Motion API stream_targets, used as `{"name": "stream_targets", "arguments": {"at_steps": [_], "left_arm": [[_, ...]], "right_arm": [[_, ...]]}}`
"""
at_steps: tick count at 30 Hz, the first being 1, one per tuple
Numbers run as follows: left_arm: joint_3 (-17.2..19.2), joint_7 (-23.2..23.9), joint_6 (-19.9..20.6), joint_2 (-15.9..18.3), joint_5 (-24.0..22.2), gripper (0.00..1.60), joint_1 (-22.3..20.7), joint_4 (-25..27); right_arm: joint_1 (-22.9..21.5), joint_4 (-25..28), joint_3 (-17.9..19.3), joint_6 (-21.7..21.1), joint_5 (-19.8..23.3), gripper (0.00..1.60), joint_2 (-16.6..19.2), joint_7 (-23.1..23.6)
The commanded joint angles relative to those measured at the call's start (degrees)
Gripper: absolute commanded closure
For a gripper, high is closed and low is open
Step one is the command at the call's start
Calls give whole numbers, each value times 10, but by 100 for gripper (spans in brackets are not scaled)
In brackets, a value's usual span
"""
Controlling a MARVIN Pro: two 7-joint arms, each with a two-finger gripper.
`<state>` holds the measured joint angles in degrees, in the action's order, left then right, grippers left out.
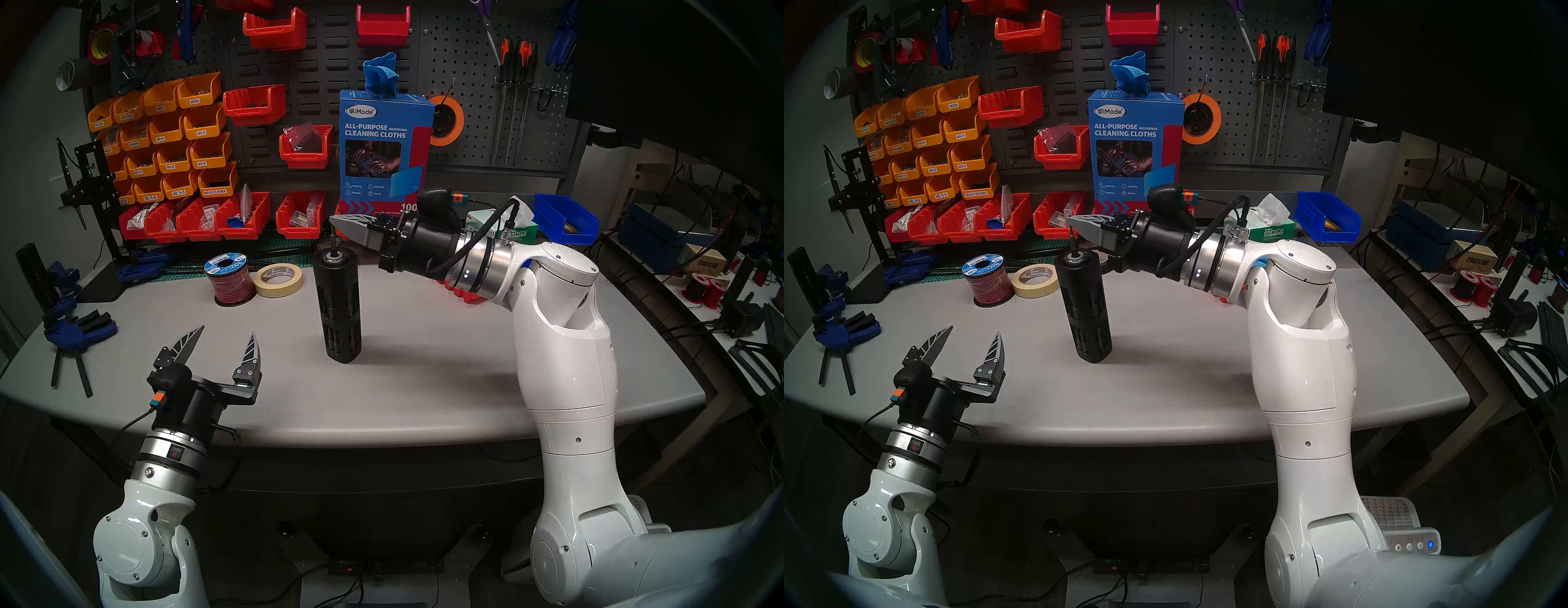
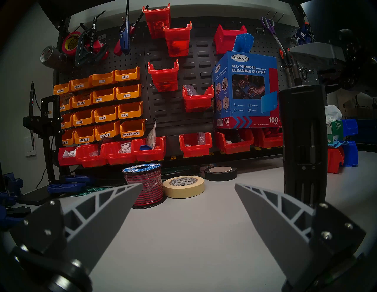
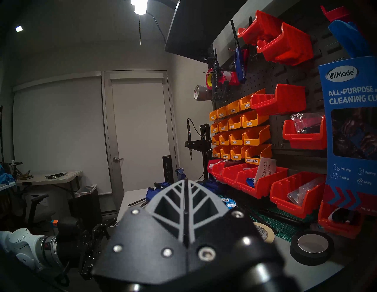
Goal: Pick a screwdriver bit and insert it into the screwdriver
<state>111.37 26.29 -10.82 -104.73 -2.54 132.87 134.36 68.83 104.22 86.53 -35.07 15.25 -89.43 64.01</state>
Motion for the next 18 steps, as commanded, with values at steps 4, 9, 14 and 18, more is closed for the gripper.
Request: {"name": "stream_targets", "arguments": {"at_steps": [4,9,14,18], "left_arm": [[-1,1,-4,0,-1,0,-5,19],[-1,2,-4,-1,-1,0,-5,19],[0,2,-4,-2,-1,0,-5,19],[0,3,-4,-2,0,0,-5,19]], "right_arm": [[-2,22,-6,9,-9,160,5,-2],[6,32,-7,12,-12,160,2,-5],[15,40,-5,15,-18,160,-1,-14],[20,50,-3,19,-20,160,-3,-19]]}}
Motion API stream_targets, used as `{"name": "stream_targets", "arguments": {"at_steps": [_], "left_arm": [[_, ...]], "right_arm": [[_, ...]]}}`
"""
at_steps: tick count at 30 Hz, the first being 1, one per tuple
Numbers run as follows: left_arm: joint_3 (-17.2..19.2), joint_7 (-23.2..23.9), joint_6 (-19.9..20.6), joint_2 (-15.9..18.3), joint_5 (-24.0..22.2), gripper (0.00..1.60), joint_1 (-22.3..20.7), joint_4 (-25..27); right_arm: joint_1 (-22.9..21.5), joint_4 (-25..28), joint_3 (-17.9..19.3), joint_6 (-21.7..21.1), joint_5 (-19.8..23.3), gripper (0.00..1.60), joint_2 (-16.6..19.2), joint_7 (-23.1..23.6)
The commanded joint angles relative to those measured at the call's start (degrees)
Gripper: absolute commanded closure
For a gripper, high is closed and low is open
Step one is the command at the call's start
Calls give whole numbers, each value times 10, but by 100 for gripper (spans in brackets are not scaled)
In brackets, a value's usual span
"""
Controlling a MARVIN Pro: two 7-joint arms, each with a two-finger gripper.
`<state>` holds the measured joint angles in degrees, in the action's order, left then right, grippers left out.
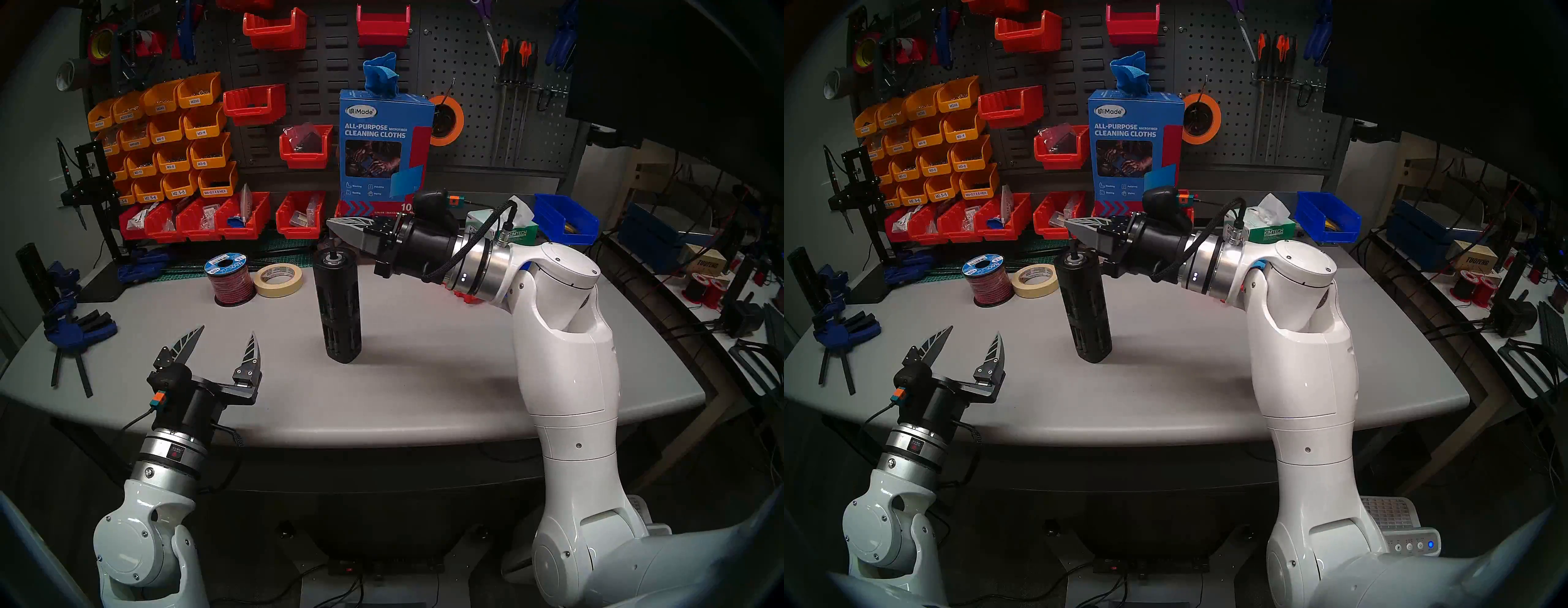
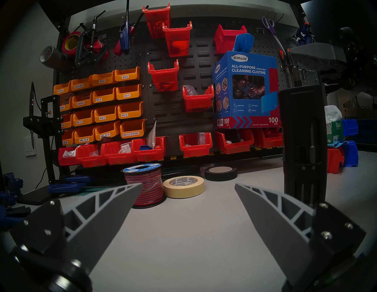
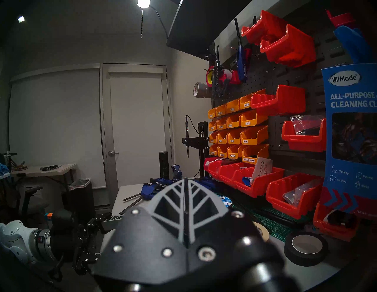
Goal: Pick a screwdriver bit and insert it into the screwdriver
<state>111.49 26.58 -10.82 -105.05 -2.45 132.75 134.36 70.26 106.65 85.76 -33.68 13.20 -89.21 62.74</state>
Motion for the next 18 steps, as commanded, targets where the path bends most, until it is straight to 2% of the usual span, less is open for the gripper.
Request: {"name": "stream_targets", "arguments": {"at_steps": [1,18], "left_arm": [[-1,0,-4,1,-1,0,-4,19],[0,4,-4,-2,0,0,-6,18]], "right_arm": [[7,28,5,6,1,160,-6,-7],[7,39,3,26,10,160,-18,-6]]}}
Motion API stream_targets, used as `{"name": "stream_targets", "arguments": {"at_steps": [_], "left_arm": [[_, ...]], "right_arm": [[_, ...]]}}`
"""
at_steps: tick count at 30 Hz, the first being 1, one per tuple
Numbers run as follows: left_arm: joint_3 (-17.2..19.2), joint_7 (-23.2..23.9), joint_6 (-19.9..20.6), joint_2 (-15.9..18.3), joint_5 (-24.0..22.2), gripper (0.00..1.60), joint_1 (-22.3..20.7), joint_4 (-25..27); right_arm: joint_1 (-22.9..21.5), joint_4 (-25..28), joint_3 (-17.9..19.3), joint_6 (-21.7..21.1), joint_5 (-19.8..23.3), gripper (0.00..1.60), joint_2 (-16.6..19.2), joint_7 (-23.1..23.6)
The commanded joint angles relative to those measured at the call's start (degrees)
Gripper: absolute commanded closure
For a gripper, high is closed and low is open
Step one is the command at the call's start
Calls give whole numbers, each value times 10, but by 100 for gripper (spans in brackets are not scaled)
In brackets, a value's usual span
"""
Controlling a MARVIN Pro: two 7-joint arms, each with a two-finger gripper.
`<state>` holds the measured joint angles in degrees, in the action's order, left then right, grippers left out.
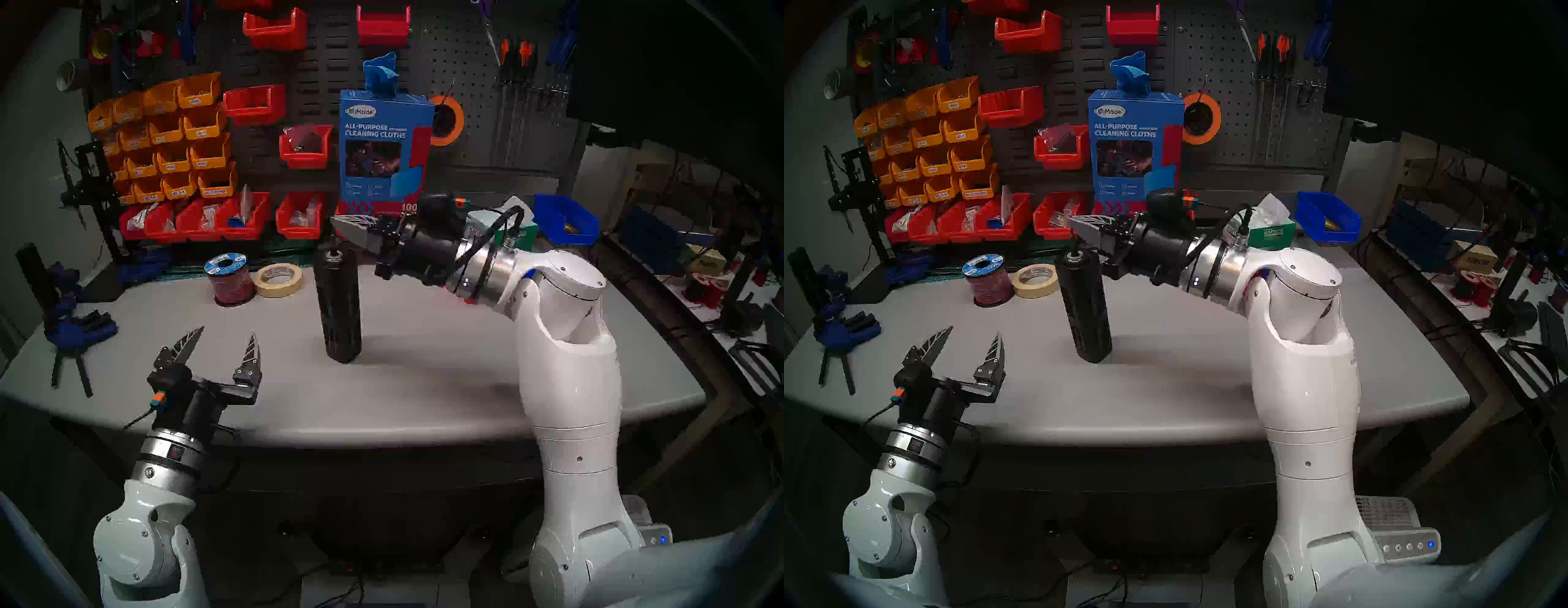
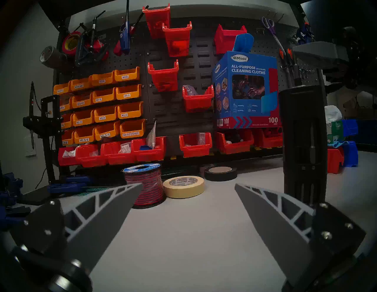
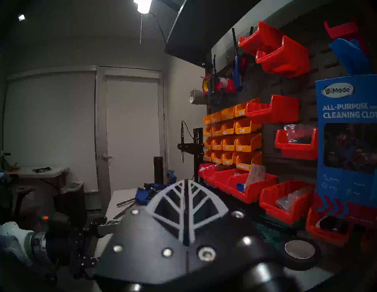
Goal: Pick a screwdriver bit and insert it into the screwdriver
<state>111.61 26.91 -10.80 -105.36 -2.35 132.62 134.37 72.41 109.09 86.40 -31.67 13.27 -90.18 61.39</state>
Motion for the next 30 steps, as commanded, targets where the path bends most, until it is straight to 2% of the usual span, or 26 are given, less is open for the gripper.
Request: {"name": "stream_targets", "arguments": {"at_steps": [1,5,26,30], "left_arm": [[-1,0,-4,1,-1,0,-4,18],[-1,2,-4,-1,-1,0,-5,19],[1,9,-9,1,-3,0,-5,19],[1,34,8,17,-25,0,-9,50]], "right_arm": [[-17,13,-4,5,10,160,-7,10],[-23,14,-3,-10,5,160,-4,9],[-31,30,6,-34,1,160,1,8],[-27,32,8,-34,2,160,0,8]]}}
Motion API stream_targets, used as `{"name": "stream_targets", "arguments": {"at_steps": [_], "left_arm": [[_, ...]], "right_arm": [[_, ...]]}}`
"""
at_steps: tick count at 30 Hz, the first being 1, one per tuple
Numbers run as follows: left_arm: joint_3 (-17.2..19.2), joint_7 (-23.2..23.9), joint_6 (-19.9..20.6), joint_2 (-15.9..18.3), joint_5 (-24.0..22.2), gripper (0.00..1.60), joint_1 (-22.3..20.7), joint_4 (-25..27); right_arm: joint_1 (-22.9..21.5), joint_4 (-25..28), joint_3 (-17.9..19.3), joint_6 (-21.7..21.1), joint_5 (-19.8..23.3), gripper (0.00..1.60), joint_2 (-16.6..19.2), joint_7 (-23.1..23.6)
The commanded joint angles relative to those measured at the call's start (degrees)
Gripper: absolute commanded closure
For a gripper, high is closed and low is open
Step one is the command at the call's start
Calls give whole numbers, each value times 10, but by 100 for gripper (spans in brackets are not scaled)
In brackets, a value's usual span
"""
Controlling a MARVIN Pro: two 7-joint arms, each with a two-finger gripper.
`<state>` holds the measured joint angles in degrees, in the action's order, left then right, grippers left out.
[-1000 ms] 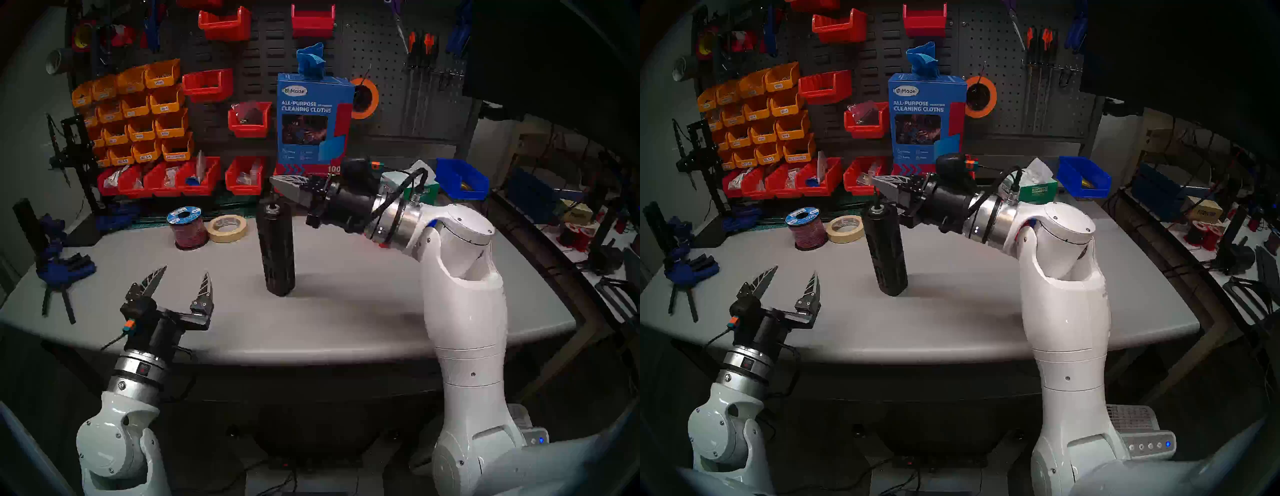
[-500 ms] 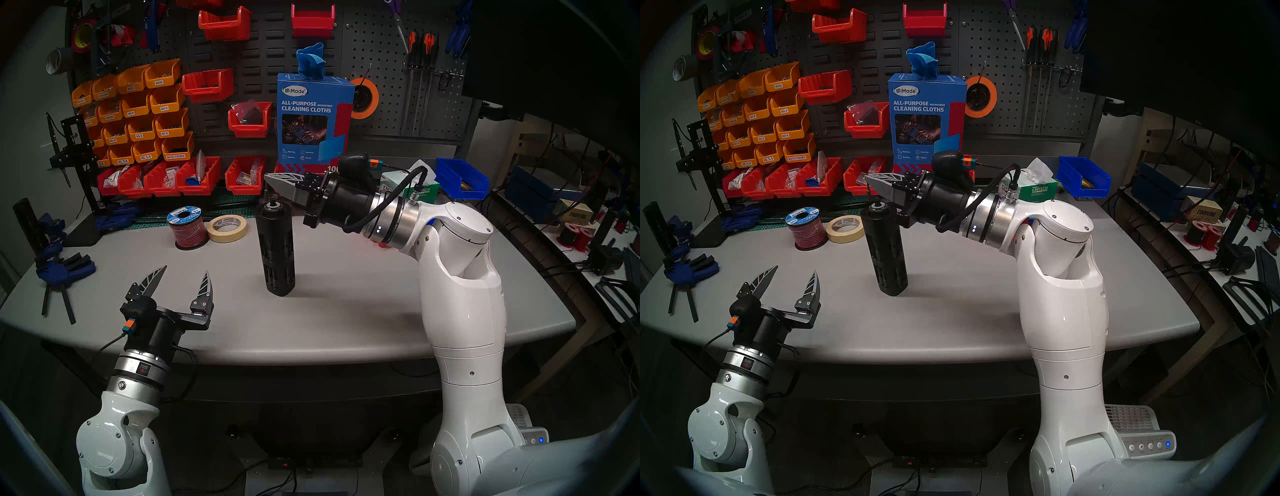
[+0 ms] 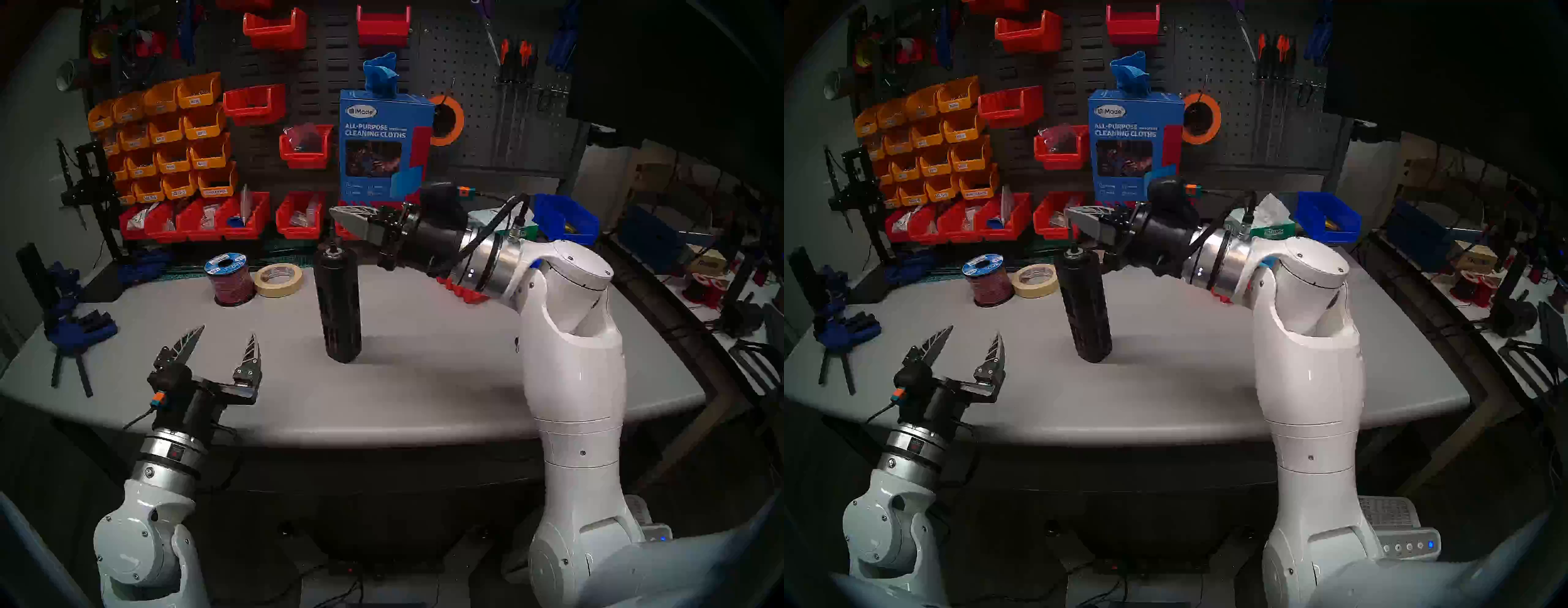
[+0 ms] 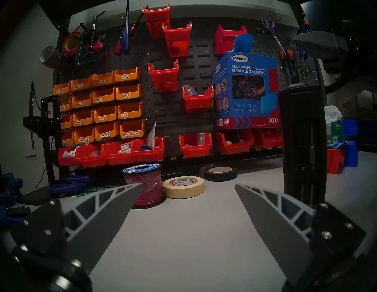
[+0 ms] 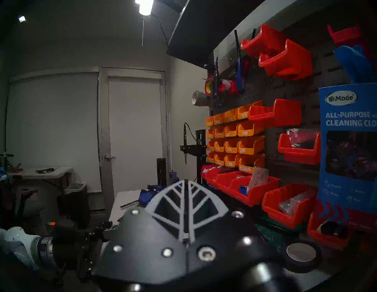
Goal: Pick a screwdriver bit and insert it into the screwdriver
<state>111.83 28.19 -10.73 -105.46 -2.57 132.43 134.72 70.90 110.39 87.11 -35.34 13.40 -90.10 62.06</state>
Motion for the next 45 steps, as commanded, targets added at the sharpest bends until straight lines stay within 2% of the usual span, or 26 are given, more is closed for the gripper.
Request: {"name": "stream_targets", "arguments": {"at_steps": [1,6,12,15,19,23,31,35,40,45], "left_arm": [[0,29,12,23,-27,0,-8,52],[1,72,26,51,-59,0,-16,53],[-4,103,38,68,-66,0,-23,53],[-14,127,70,82,-72,0,-32,53],[-22,130,80,87,-63,0,-49,53],[-40,132,121,99,-52,0,-78,53],[-66,124,149,108,-16,0,-105,53],[-71,127,178,113,-11,0,-123,53],[-75,139,219,122,-26,0,-145,53],[-77,137,231,129,-19,0,-172,53]], "right_arm": [[-11,20,1,3,1,160,0,1],[-9,24,3,3,2,160,0,2],[-6,27,4,2,2,160,0,2],[-3,31,4,3,1,160,-1,3],[-2,34,5,2,1,160,-1,3],[0,36,6,2,1,160,-1,3],[6,42,10,1,2,160,0,4],[8,44,13,1,2,160,1,5],[7,41,15,1,2,160,0,5],[6,39,16,1,2,160,0,6]]}}
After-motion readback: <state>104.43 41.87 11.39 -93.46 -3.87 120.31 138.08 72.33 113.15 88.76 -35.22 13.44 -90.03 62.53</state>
